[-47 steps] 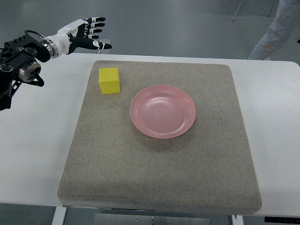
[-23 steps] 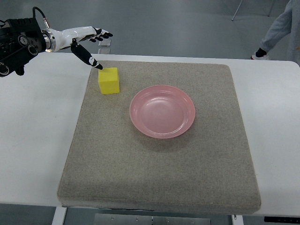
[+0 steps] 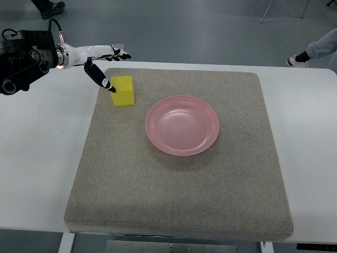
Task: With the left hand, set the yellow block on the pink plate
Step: 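Swing the left hand over the yellow cube, fingers pointing down, then close the left hand's fingers around the yellow cube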
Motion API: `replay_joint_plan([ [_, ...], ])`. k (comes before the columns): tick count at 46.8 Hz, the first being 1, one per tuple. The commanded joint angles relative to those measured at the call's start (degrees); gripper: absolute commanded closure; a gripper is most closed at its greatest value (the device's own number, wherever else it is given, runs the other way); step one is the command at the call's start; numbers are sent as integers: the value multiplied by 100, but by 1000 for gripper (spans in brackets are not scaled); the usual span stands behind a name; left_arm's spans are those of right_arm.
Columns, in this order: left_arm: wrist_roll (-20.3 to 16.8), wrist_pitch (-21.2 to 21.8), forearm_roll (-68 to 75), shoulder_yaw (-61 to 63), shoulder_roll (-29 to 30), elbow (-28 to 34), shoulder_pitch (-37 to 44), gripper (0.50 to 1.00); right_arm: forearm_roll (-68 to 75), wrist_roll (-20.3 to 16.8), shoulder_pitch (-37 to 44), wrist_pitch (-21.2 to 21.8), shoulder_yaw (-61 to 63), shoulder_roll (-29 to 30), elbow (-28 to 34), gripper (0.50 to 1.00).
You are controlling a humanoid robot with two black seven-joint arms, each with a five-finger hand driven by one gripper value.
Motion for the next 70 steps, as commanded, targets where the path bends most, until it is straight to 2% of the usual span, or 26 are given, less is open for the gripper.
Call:
replay_joint_plan([
  [1, -67, 5, 175, 17, -16, -5, -4, 540, 0, 1, 0, 1, 0, 0, 0, 576],
  [16, -120, 22, 799, 17, -60, -137, 5, 549, 0, 1, 0, 1, 0, 0, 0, 576],
  [21, -120, 40, 869, 26, -235, -111, 40, 557, 0, 1, 0, 1, 0, 0, 0, 576],
  [29, -120, 92, 869, 26, -350, -75, 58, 585, 0, 1, 0, 1, 0, 0, 0, 576],
  [35, -120, 154, 878, 44, -367, -14, 58, 634, 0, 1, 0, 1, 0, 0, 0, 576],
  [47, -120, 277, 904, 44, -359, 83, 58, 636, 0, 1, 0, 1, 0, 0, 0, 576],
  [53, -120, 295, 1080, 44, -367, 109, 119, 671, 0, 1, 0, 1, 0, 0, 0, 576],
  [59, -120, 295, 1098, 44, -367, 109, 172, 679, 0, 1, 0, 1, 0, 0, 0, 576],
  [64, -120, 295, 1098, 44, -367, 109, 181, 720, 0, 1, 0, 1, 0, 0, 0, 576],
  [70, -120, 303, 1098, 35, -385, 206, 181, 825, 0, 1, 0, 1, 0, 0, 0, 576],
])
